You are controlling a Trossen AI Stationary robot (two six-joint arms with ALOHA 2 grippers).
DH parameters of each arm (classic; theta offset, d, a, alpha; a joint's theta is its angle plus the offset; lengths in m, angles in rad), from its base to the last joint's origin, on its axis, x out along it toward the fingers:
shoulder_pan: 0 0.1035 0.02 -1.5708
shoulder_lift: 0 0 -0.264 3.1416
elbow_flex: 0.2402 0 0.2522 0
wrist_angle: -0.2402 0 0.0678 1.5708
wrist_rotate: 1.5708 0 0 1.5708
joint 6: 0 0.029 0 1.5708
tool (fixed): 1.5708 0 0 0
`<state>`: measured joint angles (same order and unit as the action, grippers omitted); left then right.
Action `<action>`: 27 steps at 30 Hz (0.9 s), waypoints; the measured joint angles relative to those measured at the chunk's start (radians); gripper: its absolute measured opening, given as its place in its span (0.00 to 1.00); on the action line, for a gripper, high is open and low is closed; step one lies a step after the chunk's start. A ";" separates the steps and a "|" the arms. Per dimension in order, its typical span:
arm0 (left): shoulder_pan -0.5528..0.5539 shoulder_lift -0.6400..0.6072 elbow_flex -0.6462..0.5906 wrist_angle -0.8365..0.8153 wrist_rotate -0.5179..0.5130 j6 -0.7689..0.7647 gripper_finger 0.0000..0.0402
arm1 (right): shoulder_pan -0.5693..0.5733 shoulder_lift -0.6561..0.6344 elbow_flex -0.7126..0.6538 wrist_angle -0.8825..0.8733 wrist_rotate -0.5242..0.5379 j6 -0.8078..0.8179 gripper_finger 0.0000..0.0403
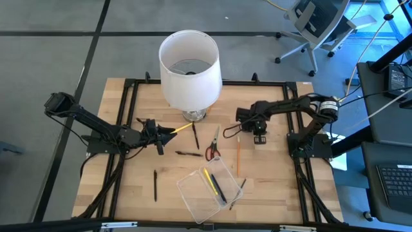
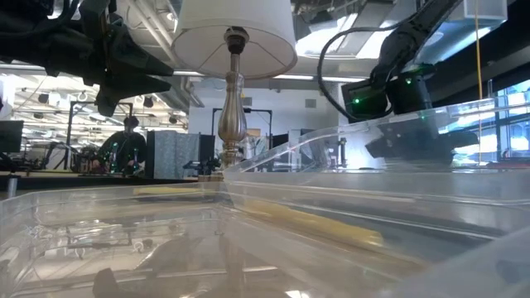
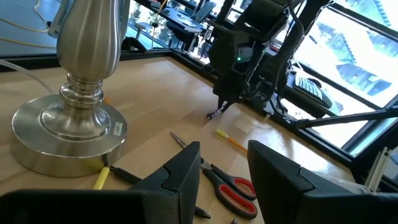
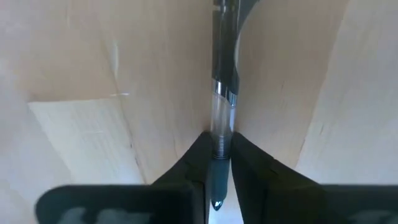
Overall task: Pick & place school supplies into a supply box
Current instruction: Put the top black white pen into the transparent supply box
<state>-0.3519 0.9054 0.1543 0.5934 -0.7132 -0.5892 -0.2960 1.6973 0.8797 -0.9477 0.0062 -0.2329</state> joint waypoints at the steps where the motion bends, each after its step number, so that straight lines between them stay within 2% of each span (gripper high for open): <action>1: 0.000 0.000 0.000 0.000 0.000 0.000 0.32 | 0.000 0.003 0.012 -0.008 -0.030 0.013 0.13; 11: 0.000 0.000 0.000 0.000 0.000 0.000 0.32 | 0.002 -0.001 0.129 -0.080 -0.185 0.135 0.12; 16: 0.000 0.000 0.000 0.000 0.000 0.000 0.32 | 0.020 -0.003 0.201 -0.116 -0.270 0.247 0.12; 21: 0.000 0.000 0.000 0.000 0.000 0.000 0.32 | 0.080 -0.004 0.290 -0.160 -0.274 0.384 0.13; 27: 0.000 0.000 0.000 0.000 0.000 0.000 0.32 | 0.203 -0.005 0.392 -0.206 -0.311 0.552 0.13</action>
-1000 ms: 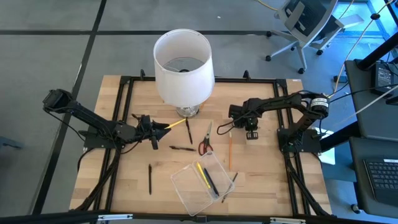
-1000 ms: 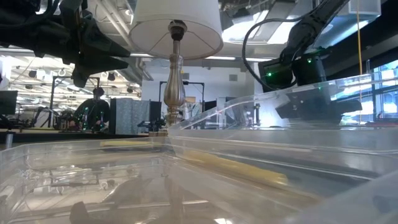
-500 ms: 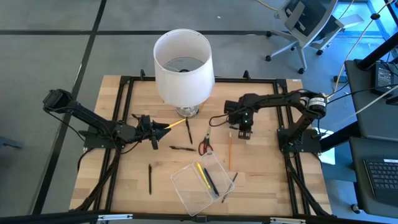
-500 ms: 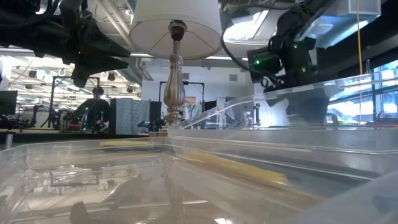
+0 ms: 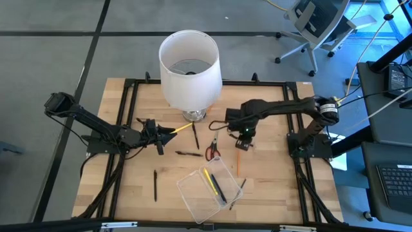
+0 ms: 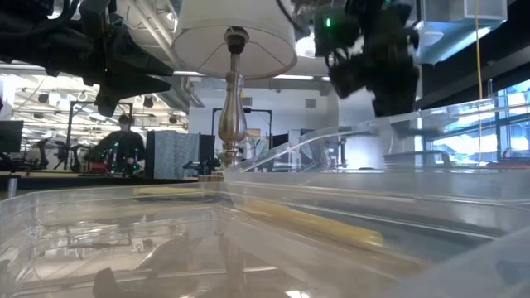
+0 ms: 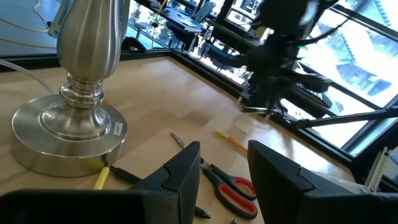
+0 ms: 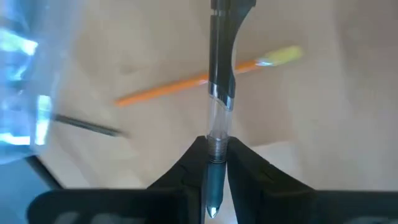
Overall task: Pick & place school supplies into a supply box
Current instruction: Put the top black white pen into the transparent supply box
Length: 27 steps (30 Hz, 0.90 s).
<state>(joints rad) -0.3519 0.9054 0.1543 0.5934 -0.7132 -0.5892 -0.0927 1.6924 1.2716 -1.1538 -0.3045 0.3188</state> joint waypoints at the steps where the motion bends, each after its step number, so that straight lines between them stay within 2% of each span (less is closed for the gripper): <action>1: 0.000 0.000 0.000 0.000 0.000 0.000 0.32 | 0.025 0.000 0.013 -0.001 -0.009 0.037 0.13; 8: 0.000 0.000 0.000 0.000 0.000 0.000 0.32 | 0.223 0.000 0.088 0.066 -0.023 0.389 0.13; 13: 0.000 0.000 0.000 0.000 0.000 0.000 0.32 | 0.360 0.000 0.094 0.288 -0.012 0.629 0.13; 16: 0.000 0.000 0.000 0.000 0.000 0.000 0.32 | 0.417 0.000 0.095 0.429 0.072 0.741 0.13; 21: 0.000 0.000 0.000 0.000 0.000 0.000 0.32 | 0.463 0.008 0.096 0.505 0.240 0.860 0.13; 27: 0.000 0.000 0.000 0.000 0.000 0.000 0.32 | 0.487 0.090 0.096 0.502 0.227 0.885 0.13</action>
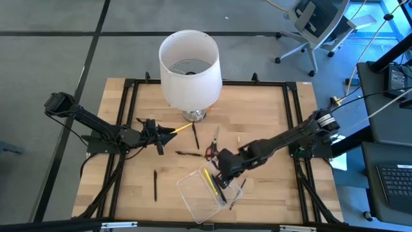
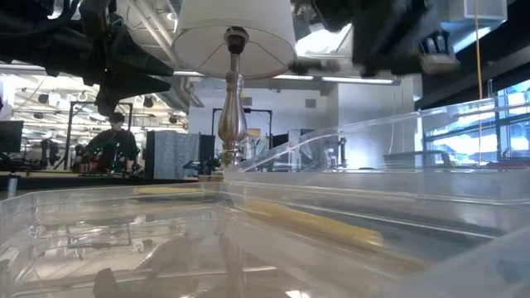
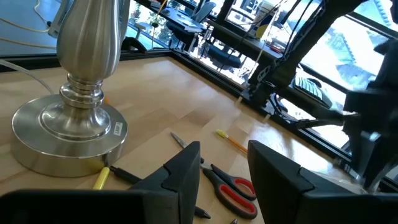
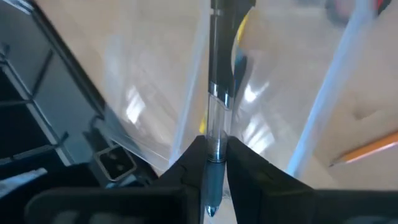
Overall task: Pick & place school supplies into a supply box
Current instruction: Put the top black white pen into the transparent supply box
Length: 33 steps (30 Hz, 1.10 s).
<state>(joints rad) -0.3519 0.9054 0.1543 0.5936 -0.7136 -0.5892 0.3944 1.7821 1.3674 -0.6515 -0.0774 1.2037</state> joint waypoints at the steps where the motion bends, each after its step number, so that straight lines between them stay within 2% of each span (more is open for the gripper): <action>1: 0.000 0.000 0.000 0.000 0.000 0.000 0.32 | 0.003 0.015 0.000 0.002 -0.007 0.000 0.13; 18: 0.000 0.000 0.000 0.000 0.004 0.000 0.32 | 0.004 0.202 0.000 0.003 -0.126 0.047 0.13; 27: 0.000 0.000 0.000 0.000 0.008 0.000 0.32 | 0.002 0.216 -0.001 0.005 -0.127 0.023 0.13; 33: 0.000 0.000 0.000 0.000 0.008 0.000 0.32 | 0.002 0.216 -0.001 0.005 -0.128 0.022 0.18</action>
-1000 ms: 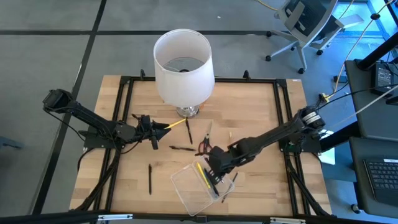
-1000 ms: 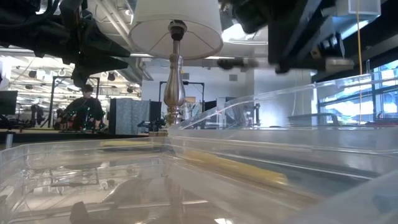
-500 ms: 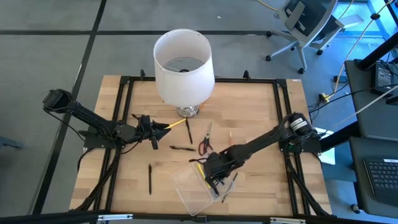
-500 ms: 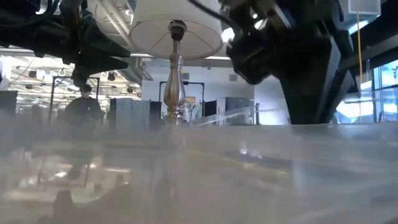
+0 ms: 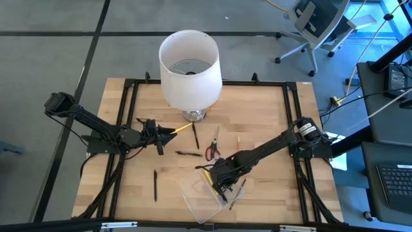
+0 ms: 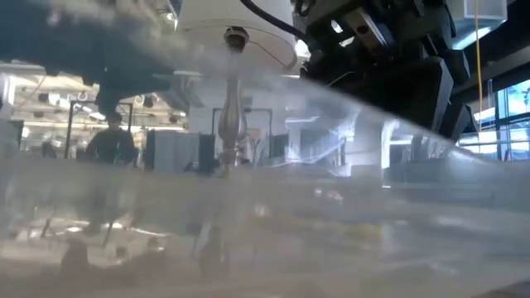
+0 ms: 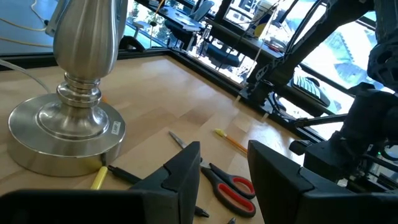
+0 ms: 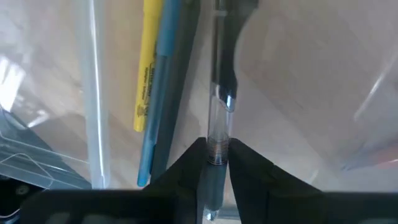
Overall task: Pick & place school supplies into a supply box
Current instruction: Put the top black white pen into the transparent supply box, then adjust the transparent supply box on the table
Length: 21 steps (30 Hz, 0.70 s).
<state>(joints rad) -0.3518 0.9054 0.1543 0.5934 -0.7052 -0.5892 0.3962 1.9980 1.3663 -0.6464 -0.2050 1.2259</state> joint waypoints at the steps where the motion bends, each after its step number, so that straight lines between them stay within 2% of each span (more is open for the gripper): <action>1: 0.000 0.000 0.000 0.000 0.000 0.000 0.32 | 0.000 0.000 0.000 0.000 0.000 0.000 0.19; 9: 0.000 0.000 0.000 0.000 0.001 0.000 0.32 | 0.000 0.000 0.000 0.001 -0.025 0.001 0.20; 14: 0.000 0.000 0.000 0.000 0.068 0.000 0.32 | -0.003 -0.016 0.025 -0.013 -0.003 -0.010 0.20; 21: 0.000 0.000 0.000 0.000 0.148 0.000 0.32 | -0.030 -0.037 0.182 -0.134 0.056 -0.190 0.21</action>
<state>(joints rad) -0.3515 0.9058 0.1543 0.5935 -0.5568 -0.5892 0.3663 1.9610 1.5482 -0.7802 -0.1494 1.0354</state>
